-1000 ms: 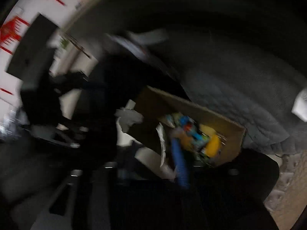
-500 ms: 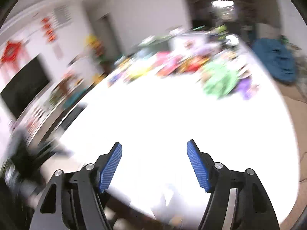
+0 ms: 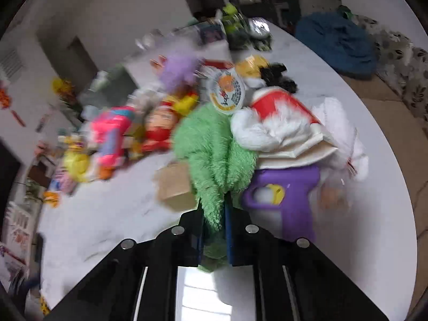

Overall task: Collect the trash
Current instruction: 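Grasp the green fuzzy towel with the right tool, then grasp the wooden block with the left tool while the right tool holds the green towel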

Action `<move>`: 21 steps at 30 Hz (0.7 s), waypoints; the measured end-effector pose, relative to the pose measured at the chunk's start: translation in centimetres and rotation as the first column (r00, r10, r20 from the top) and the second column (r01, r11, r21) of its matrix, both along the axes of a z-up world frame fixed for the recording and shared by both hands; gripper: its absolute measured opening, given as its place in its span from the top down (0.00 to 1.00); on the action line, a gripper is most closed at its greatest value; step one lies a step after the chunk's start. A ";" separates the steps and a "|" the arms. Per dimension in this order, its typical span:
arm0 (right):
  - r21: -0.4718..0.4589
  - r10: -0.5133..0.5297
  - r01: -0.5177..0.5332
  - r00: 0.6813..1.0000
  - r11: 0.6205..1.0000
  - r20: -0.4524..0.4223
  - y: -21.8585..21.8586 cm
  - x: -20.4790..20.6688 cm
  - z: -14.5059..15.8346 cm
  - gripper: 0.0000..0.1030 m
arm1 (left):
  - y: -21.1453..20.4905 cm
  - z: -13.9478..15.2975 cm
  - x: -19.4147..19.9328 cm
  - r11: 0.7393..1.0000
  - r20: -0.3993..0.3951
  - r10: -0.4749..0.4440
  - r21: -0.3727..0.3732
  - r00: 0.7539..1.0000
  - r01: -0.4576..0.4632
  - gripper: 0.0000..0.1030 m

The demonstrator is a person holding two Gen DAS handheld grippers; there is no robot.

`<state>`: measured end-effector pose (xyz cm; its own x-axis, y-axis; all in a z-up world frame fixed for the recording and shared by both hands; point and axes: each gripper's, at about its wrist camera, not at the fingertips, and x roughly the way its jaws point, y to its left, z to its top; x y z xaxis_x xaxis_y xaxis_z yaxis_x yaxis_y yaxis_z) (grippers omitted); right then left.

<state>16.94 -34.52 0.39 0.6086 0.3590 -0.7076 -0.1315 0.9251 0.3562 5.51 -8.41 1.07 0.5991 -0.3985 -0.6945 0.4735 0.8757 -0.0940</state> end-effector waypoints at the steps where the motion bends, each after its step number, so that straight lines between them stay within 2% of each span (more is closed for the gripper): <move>1: 0.041 0.028 -0.030 0.998 0.999 0.049 -0.4 -2.4 1.5 0.89 | -0.7 -0.2 1.3 1.000 -0.009 0.008 -0.001 1.000 -0.008 0.13; 5: 0.112 0.079 -0.101 0.980 0.989 0.182 -2.1 -9.6 6.5 0.89 | -5.2 -1.0 7.3 1.000 -0.048 0.006 0.012 0.999 -0.005 0.13; 8: 0.098 0.078 -0.110 0.954 0.989 0.289 -3.4 -14.8 10.1 0.89 | -9.5 -1.9 10.7 0.999 -0.059 0.009 0.048 0.998 -0.006 0.13; 10: 0.083 0.074 -0.111 0.932 0.990 0.356 -4.5 -17.6 12.0 0.88 | -11.4 -2.2 11.7 0.997 -0.054 0.011 0.078 0.998 -0.007 0.13; 14: 0.081 0.029 -0.074 0.887 0.994 0.461 -6.9 -21.7 14.7 0.88 | -13.1 -2.5 11.0 0.994 -0.053 -0.035 0.099 0.998 0.040 0.13; 17: 0.072 0.006 -0.047 0.876 0.996 0.483 -8.3 -22.7 14.7 0.87 | -13.0 -1.4 8.6 0.994 0.036 -0.052 0.100 0.998 0.048 0.13; 21: 0.098 -0.031 -0.018 0.880 0.995 0.474 -9.8 -23.4 13.5 0.87 | -14.2 -0.6 7.4 0.993 0.061 -0.078 0.096 0.995 0.072 0.13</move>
